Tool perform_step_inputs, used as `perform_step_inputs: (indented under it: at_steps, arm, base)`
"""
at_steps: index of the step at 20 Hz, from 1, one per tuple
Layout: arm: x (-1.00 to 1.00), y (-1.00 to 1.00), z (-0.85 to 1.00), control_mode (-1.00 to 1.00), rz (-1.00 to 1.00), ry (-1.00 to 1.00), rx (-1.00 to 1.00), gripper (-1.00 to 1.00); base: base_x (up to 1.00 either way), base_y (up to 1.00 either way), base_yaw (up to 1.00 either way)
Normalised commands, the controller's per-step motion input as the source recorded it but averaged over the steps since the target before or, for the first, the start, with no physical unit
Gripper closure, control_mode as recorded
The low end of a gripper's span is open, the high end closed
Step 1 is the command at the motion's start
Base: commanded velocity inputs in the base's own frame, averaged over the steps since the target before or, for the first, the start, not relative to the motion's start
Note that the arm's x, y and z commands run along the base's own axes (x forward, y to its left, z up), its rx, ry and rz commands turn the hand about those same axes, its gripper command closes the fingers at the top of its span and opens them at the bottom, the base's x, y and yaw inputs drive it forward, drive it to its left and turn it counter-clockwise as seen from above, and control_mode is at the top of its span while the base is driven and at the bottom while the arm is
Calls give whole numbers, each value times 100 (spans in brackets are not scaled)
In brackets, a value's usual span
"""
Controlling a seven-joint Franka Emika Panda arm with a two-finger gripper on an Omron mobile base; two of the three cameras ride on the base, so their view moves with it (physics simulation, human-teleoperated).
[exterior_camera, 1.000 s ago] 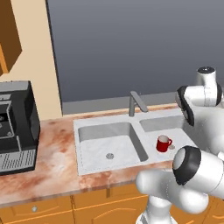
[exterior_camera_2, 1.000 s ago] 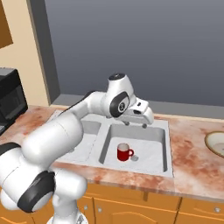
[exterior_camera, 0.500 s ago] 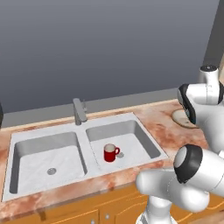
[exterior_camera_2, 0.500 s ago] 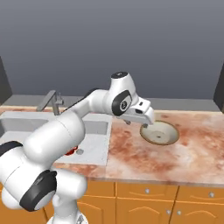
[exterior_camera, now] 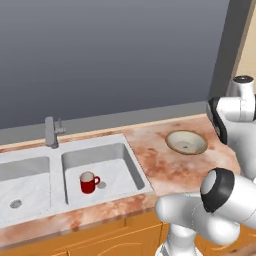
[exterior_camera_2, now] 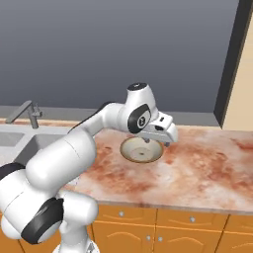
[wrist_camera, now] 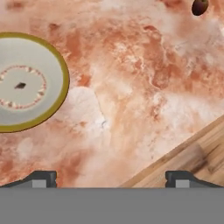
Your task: Pick the mug and place it in the sink. Pick the bowl and place it in the open cabinet and then close the cabinet.
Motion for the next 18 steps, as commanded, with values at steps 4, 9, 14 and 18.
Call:
perform_step_inputs:
  at_steps: [4, 9, 14, 18]
  arm:
    - [0, 0, 0, 100, 0, 0, 0, -100]
    - [0, 0, 0, 100, 0, 0, 0, -100]
    - [0, 0, 0, 100, 0, 0, 0, -100]
    - [0, 0, 0, 100, 0, 0, 0, -100]
  base:
    - [34, -96, 5]
    - [75, -49, 18]
    - [98, 13, 25]
    - [99, 24, 27]
